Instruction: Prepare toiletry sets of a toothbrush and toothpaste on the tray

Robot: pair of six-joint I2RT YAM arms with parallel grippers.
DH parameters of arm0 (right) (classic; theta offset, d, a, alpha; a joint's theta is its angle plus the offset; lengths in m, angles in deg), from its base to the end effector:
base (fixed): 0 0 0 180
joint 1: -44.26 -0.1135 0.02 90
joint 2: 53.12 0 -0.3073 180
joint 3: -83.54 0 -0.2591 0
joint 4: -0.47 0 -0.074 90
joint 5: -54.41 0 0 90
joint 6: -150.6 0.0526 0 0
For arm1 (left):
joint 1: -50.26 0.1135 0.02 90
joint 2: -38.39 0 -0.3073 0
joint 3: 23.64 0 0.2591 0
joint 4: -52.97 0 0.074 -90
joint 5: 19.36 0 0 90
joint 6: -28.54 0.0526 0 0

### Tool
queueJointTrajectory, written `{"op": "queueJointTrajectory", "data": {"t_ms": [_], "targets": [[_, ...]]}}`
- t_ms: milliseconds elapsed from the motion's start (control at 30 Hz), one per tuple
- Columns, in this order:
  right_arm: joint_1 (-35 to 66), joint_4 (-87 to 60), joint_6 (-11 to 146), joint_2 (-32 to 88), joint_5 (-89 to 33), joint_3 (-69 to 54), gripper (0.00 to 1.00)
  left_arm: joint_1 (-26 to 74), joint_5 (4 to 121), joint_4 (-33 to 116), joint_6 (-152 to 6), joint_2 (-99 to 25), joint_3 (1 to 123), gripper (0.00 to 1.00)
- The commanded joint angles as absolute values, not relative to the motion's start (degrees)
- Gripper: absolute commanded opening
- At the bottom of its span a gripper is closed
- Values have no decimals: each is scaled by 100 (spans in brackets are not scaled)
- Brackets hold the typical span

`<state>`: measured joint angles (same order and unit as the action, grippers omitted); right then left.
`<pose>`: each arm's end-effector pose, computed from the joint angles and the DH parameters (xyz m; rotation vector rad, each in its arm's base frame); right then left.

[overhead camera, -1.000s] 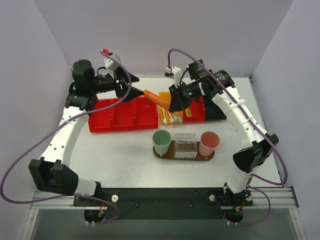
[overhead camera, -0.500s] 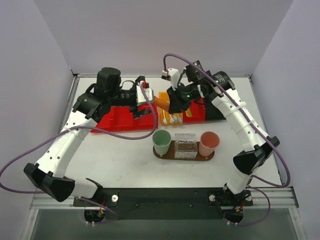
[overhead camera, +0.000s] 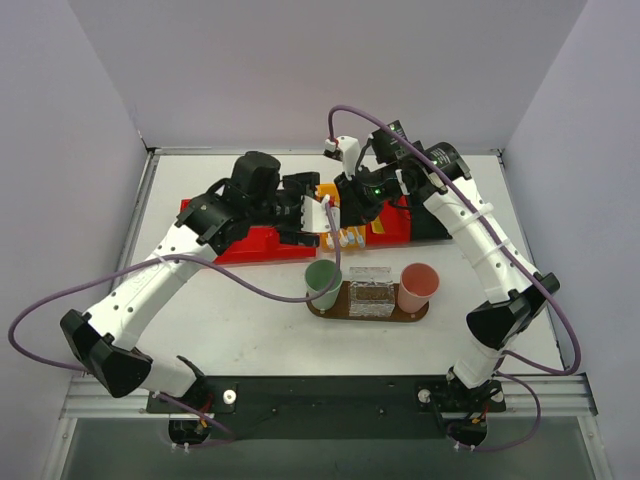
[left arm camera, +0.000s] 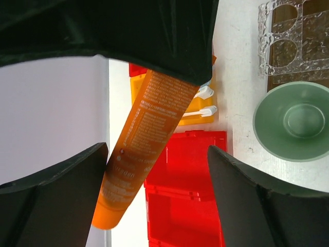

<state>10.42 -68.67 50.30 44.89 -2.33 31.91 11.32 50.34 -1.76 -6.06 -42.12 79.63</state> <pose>0.2982 0.2347 0.4749 -1.1364 1.9511 0.8721 0.2319 -0.2108 0.4515 1.6712 1.2666 -0.2041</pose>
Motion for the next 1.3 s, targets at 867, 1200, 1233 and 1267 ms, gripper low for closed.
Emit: {"op": "queueJointTrajectory", "data": {"t_ms": [867, 1200, 1233, 1267], "targets": [[1253, -6856, 5278, 4242, 54, 3444, 21, 350, 6334, 900, -749, -4493, 7684, 0], [2378, -6601, 5524, 3302, 238, 3225, 47, 754, 5670, 1470, -2221, -4633, 7982, 0], [2413, -6566, 5533, 3223, 221, 3094, 47, 850, 5527, 1558, -2521, -4668, 8114, 0], [2422, -6531, 5542, 3065, 203, 3040, 48, 1034, 5360, 1646, -2838, -4686, 8185, 0]]}}
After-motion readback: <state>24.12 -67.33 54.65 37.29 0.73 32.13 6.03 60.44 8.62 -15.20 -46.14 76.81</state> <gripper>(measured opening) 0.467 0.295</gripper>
